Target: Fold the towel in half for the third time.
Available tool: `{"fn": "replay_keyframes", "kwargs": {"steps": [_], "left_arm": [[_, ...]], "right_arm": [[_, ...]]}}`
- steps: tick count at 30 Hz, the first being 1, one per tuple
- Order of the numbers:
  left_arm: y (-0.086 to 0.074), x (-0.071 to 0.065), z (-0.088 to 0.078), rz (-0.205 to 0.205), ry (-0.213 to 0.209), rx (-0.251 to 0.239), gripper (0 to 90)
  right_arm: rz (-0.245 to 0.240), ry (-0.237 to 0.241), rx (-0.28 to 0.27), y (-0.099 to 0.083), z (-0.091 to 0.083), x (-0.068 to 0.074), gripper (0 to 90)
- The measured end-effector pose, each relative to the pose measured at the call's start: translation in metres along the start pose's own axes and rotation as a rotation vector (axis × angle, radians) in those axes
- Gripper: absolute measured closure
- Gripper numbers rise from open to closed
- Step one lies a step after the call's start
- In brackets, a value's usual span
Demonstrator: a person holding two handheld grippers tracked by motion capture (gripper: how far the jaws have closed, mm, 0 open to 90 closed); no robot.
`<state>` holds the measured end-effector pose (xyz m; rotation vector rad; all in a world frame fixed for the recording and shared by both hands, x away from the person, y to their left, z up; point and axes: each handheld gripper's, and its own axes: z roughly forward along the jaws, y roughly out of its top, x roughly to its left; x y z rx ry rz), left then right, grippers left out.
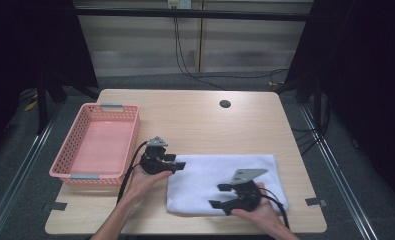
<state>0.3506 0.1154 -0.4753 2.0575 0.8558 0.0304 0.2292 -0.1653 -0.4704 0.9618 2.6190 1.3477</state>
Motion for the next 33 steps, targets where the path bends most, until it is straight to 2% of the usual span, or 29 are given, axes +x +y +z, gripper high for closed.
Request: {"fn": "replay_keyframes", "kwargs": {"steps": [2, 4, 6, 10, 13, 17, 18, 19, 20, 23, 24, 29, 31, 33], "left_arm": [[0.003, 0.004, -0.001, -0.007, 0.039, -0.024, 43.1], [0.005, 0.008, 0.000, -0.016, 0.041, -0.027, 40.9], [0.006, 0.011, 0.000, -0.031, 0.043, -0.032, 40.9], [0.004, 0.012, 0.002, -0.028, 0.040, -0.009, 40.6], [0.003, 0.014, 0.001, -0.033, 0.043, 0.000, 40.5], [0.003, 0.014, 0.001, -0.037, 0.045, -0.005, 40.5], [0.003, 0.014, 0.002, -0.033, 0.054, -0.001, 40.2], [0.003, 0.014, 0.002, -0.034, 0.064, -0.003, 40.1], [0.003, 0.015, 0.003, -0.038, 0.063, 0.003, 40.1], [0.003, 0.015, 0.005, -0.036, 0.064, 0.011, 40.1], [0.003, 0.016, 0.005, -0.033, 0.063, 0.014, 40.1], [0.007, 0.024, 0.007, -0.058, 0.076, -0.013, 39.3], [0.007, 0.027, 0.011, -0.072, 0.078, -0.011, 38.9], [0.006, 0.029, 0.014, -0.066, 0.086, 0.000, 37.8]], "right_arm": [[-0.028, 0.034, 0.011, 0.013, 0.023, 0.007, 34.2], [-0.048, 0.063, 0.032, 0.025, 0.044, 0.012, 33.0], [-0.059, 0.099, 0.011, 0.036, 0.059, 0.015, 33.0], [-0.098, 0.110, 0.041, 0.049, 0.084, 0.018, 29.8], [-0.121, 0.113, 0.084, 0.049, 0.099, 0.020, 25.7], [-0.174, 0.082, 0.105, 0.041, 0.104, 0.025, 23.4], [-0.204, 0.069, 0.108, 0.039, 0.104, 0.027, 23.2], [-0.259, 0.046, 0.110, 0.035, 0.104, 0.031, 23.2], [-0.294, 0.026, 0.115, 0.034, 0.104, 0.034, 23.1], [-0.309, 0.011, 0.112, 0.033, 0.105, 0.035, 24.1], [-0.311, 0.011, 0.115, 0.033, 0.105, 0.035, 25.8], [-0.283, -0.030, 0.085, 0.033, 0.100, 0.025, 57.5], [-0.287, -0.042, 0.083, 0.034, 0.099, 0.023, 62.9], [-0.270, -0.053, 0.089, 0.035, 0.099, 0.023, 66.9]]}}
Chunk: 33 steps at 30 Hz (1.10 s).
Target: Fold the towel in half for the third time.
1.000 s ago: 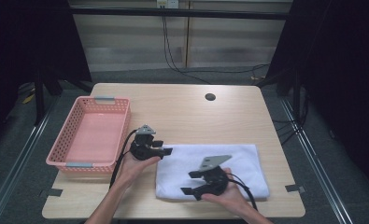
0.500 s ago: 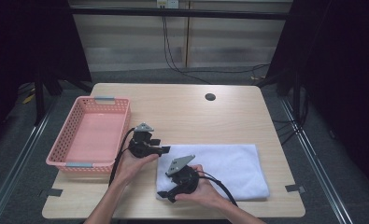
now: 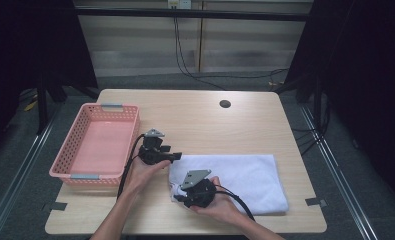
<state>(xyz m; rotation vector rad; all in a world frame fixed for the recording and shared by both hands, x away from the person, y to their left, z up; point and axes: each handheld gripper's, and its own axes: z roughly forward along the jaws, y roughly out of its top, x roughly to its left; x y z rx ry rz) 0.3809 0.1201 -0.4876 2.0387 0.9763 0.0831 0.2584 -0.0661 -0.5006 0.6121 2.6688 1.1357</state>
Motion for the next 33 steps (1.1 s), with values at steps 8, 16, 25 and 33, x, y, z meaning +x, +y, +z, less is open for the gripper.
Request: {"fn": "replay_keyframes", "kwargs": {"steps": [8, 16, 25, 33], "left_arm": [[-0.002, 0.009, 0.003, -0.012, 0.007, 0.015, 35.0], [-0.004, 0.011, 0.012, 0.031, -0.008, 0.070, 33.3], [-0.014, 0.001, 0.006, 0.053, -0.163, 0.109, 73.8], [-0.002, 0.003, -0.011, -0.048, -0.246, 0.008, 80.4]], "right_arm": [[0.067, 0.008, -0.016, -0.001, 0.000, -0.005, 74.0], [0.105, 0.030, -0.023, -0.002, -0.001, -0.009, 74.2], [0.141, 0.059, -0.014, -0.003, -0.004, -0.011, 74.5], [0.182, 0.080, -0.059, 0.006, -0.022, -0.013, 76.0]]}}
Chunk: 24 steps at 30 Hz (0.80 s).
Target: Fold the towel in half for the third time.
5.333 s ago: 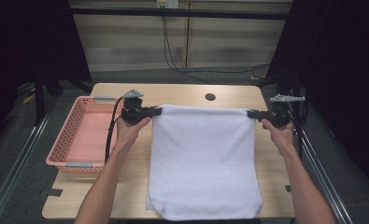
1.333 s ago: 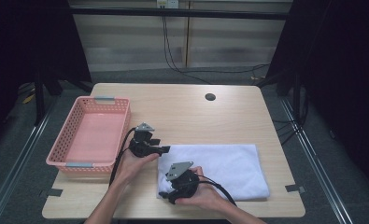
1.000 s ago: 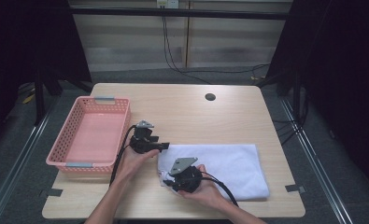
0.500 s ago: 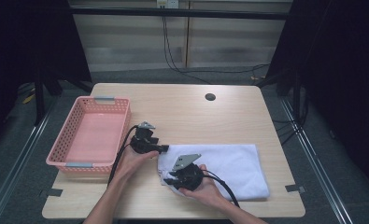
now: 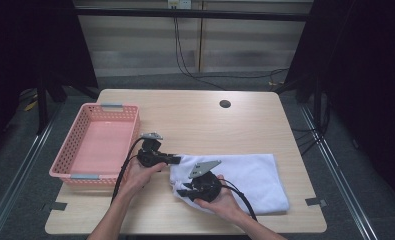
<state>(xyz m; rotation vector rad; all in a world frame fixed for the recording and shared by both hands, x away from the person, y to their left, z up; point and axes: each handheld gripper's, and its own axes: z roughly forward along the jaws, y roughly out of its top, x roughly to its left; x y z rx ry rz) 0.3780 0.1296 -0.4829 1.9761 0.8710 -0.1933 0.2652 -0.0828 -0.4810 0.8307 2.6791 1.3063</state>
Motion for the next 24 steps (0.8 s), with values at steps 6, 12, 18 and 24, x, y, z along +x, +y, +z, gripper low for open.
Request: {"fn": "replay_keyframes", "kwargs": {"steps": [6, 12, 18, 24], "left_arm": [[0.021, -0.011, -0.015, 0.007, -0.009, -0.064, 80.4], [0.038, -0.020, -0.043, 0.021, 0.013, -0.093, 80.6], [0.050, -0.034, -0.088, 0.046, 0.065, -0.124, 80.5], [0.051, -0.044, -0.092, 0.081, 0.110, -0.122, 80.3]], "right_arm": [[0.027, 0.001, -0.101, 0.015, -0.024, -0.003, 76.1], [0.004, 0.025, -0.152, 0.042, -0.032, 0.004, 76.2], [-0.018, 0.084, -0.253, 0.074, -0.030, 0.025, 76.6], [-0.047, 0.105, -0.299, 0.088, -0.028, 0.038, 76.6]]}}
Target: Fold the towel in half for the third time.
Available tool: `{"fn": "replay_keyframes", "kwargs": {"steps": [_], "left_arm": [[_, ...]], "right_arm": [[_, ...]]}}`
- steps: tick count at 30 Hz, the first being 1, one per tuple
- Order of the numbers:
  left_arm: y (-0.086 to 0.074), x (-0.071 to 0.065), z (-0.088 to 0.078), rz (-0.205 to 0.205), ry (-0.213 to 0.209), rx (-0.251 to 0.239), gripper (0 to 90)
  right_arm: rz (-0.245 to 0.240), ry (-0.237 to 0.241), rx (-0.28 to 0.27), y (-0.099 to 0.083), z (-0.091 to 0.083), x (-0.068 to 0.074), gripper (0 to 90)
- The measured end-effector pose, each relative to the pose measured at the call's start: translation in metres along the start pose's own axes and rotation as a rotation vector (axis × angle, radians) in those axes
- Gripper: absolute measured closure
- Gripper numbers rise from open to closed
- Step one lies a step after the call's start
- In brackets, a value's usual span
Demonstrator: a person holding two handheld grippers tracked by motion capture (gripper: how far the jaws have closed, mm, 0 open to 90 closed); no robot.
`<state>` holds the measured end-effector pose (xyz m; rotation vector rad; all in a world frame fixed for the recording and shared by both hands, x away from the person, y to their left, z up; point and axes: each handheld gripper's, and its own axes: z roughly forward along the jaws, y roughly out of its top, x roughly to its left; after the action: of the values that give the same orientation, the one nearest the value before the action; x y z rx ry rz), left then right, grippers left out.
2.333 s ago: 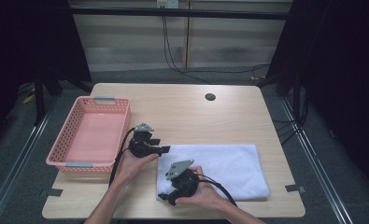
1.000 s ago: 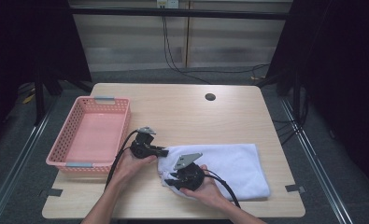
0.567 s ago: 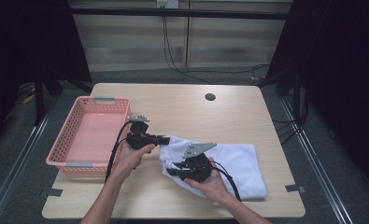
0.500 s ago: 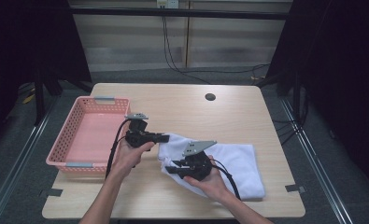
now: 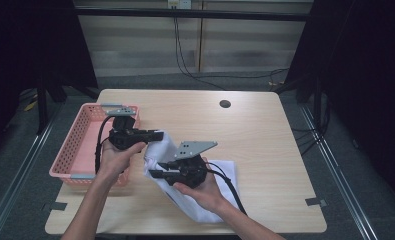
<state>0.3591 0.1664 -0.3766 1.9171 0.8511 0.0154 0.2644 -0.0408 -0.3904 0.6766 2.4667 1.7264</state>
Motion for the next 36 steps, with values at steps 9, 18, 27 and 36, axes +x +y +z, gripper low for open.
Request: {"fn": "replay_keyframes", "kwargs": {"steps": [9, 18, 27, 36], "left_arm": [[-0.003, -0.026, 0.071, 0.006, -0.085, 0.053, 79.1], [-0.015, -0.057, 0.154, 0.033, -0.125, 0.175, 78.2], [-0.032, -0.067, 0.194, 0.015, -0.179, 0.203, 55.8], [-0.020, -0.060, 0.143, 0.034, -0.106, 0.079, 35.8]], "right_arm": [[0.067, -0.078, 0.017, -0.045, -0.048, -0.015, 76.4], [0.205, -0.151, 0.014, -0.102, -0.106, -0.030, 74.3], [0.260, -0.242, 0.098, -0.138, -0.141, -0.035, 43.8], [0.255, -0.305, 0.070, -0.124, -0.154, -0.050, 28.2]]}}
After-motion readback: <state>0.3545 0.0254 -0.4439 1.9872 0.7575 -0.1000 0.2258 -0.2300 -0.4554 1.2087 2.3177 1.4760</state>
